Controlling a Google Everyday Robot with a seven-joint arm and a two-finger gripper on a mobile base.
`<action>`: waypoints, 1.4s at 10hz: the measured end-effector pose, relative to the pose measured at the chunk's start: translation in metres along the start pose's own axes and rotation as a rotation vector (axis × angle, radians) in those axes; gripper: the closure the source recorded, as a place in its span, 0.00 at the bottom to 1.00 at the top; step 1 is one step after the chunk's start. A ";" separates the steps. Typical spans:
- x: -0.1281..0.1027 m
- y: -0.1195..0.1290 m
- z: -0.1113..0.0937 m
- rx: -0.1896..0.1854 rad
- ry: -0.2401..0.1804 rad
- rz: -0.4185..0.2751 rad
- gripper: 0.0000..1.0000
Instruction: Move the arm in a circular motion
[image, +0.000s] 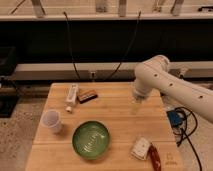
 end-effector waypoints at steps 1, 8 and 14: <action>0.000 0.000 0.000 -0.001 0.000 -0.001 0.20; 0.002 0.000 0.000 -0.005 -0.002 0.002 0.20; 0.001 -0.003 0.001 -0.007 0.000 -0.011 0.20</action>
